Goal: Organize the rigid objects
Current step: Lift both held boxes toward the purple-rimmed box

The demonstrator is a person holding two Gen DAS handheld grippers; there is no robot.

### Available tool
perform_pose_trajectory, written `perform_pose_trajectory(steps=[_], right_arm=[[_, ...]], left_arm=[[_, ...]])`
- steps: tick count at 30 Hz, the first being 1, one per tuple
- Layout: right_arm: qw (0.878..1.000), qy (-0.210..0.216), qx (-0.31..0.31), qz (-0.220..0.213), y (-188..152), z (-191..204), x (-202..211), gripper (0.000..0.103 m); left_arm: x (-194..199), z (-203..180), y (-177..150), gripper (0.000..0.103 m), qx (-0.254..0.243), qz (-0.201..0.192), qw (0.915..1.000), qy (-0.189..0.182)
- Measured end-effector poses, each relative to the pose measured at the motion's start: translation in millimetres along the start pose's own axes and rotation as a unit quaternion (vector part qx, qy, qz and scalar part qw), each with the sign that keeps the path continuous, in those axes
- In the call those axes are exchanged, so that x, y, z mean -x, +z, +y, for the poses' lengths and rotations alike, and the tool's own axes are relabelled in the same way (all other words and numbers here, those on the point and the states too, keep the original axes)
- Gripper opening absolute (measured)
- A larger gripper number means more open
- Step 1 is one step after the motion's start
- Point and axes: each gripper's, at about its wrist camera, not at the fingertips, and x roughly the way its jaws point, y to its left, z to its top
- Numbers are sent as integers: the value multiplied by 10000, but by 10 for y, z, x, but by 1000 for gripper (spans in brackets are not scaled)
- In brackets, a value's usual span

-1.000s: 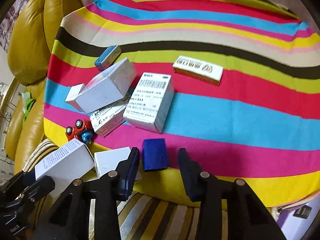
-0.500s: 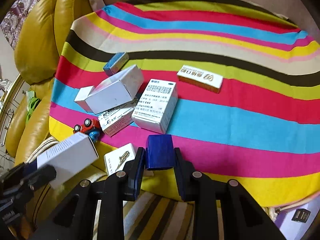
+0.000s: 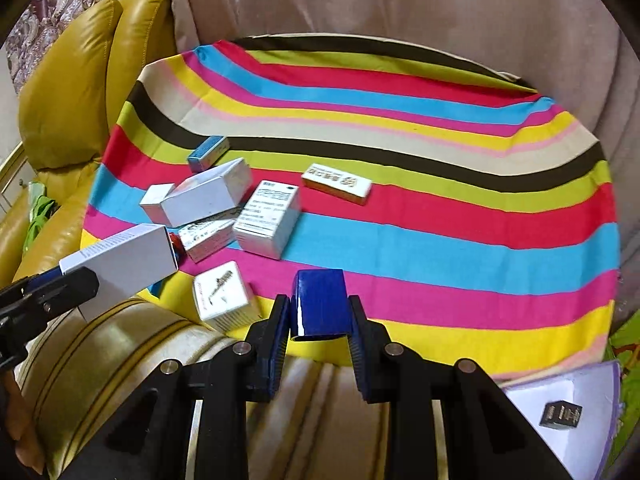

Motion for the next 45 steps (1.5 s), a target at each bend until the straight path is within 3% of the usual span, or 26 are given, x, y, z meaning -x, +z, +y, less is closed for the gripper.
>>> perform_pose_trajectory(steps=[25,34,45], right_arm=[[9970,-471,-586,-209,-355,-567,448,29],[9926,-744,-948,-173,-600,-966,589,29],[9804,-1337,-1443,-140,-902,-1492,775,29]], left_arm=[[-245,-875,-85,46,-859,448,9938,-547],[-368,-1298,-142,46,-1149,702,9868,-902],[-624,-1900,-235,46,-1536,1108,9722,-1377]])
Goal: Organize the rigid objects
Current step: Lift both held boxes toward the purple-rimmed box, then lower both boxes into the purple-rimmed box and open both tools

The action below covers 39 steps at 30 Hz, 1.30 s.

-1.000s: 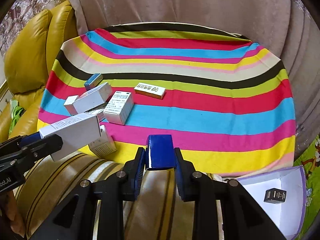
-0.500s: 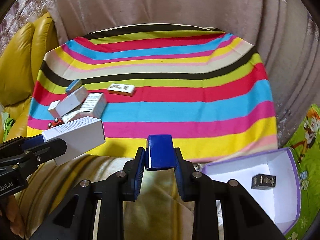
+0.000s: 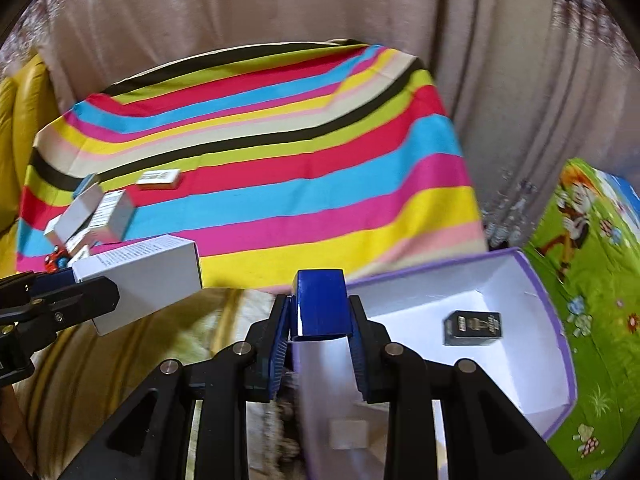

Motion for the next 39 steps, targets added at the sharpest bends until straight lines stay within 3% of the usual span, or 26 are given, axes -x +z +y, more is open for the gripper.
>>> perform_pose_trajectory(steps=[18,22,25,34,39], right_arm=[[9935,-1004,-539,-64,-65,-645,68,30],[9924,-1091,-560,-85,-66,-657,86,30],[9919,-1133,-564,-82,-69,-659,94,34],[9931,-1005,-563,-219,-29,-574,144,57],[9939,-935,-525,-273,-5,-465,171,59]], left_arm=[[-543,-622,123,46,-363,517,9955,-703],[-605,-670,137,64,-292,600,9944,-818],[-617,-631,134,65,-180,648,9943,-823],[-432,-402,133,67,26,433,9984,-363],[-262,-236,118,67,49,214,9997,82]])
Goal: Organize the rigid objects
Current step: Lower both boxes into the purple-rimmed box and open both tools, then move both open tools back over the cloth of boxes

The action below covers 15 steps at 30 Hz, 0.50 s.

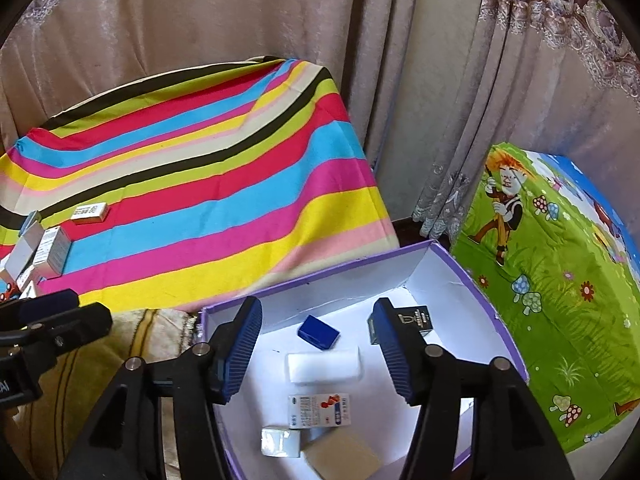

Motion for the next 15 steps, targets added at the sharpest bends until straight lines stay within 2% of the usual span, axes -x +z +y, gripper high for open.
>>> perform_pose_trajectory(steps=[7,15], right_arm=[[9995,293,116,-43,5,236,45,63],[9983,582,93,15,28,419,30,66]], left_arm=[[266,331,-37,68,134,-336,9947,961],[545,780,-105,72,388,-646,9809,1794]])
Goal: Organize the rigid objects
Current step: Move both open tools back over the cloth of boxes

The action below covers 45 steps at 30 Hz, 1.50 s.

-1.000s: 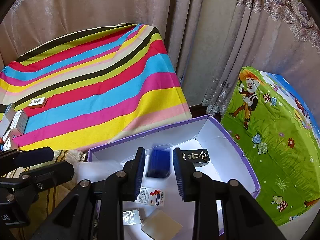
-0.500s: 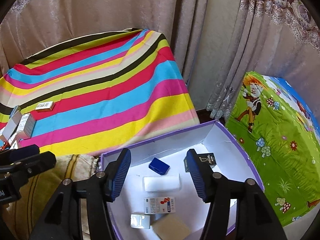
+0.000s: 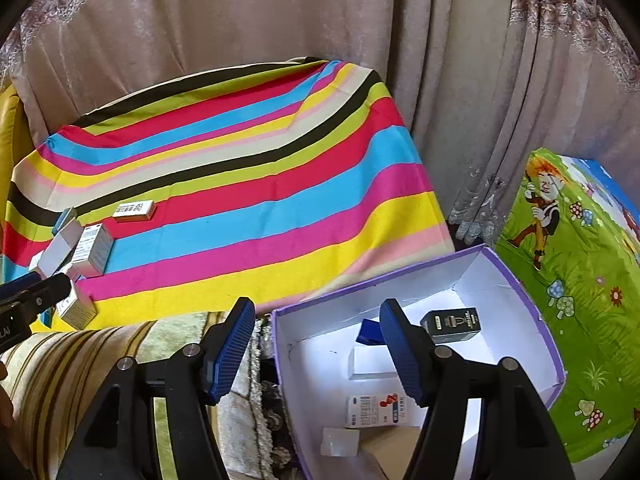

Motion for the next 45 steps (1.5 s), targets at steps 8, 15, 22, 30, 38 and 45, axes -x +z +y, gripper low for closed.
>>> perform_pose_trajectory(steps=[8,15,22,30,38,45], right_arm=[[9998,162,62,24,46,145,-20,67],[9991,316,260,112,35,348,-102,69],[9985,426,306,137,74,468,-129,70],[9967,623,486,163,140,706,-172,72],[9933,849,742,250,199,987,-244,72],[9872,1148,1035,390,219,1303,-312,74]], left_arm=[[28,316,-34,72,251,-44,9992,303],[-6,438,-52,73,366,15,9986,394],[-14,489,-54,73,359,12,9980,515],[-38,622,-52,73,376,31,9970,683],[-97,1033,-82,73,787,206,9948,606],[-112,1524,-203,73,1204,451,9899,599]])
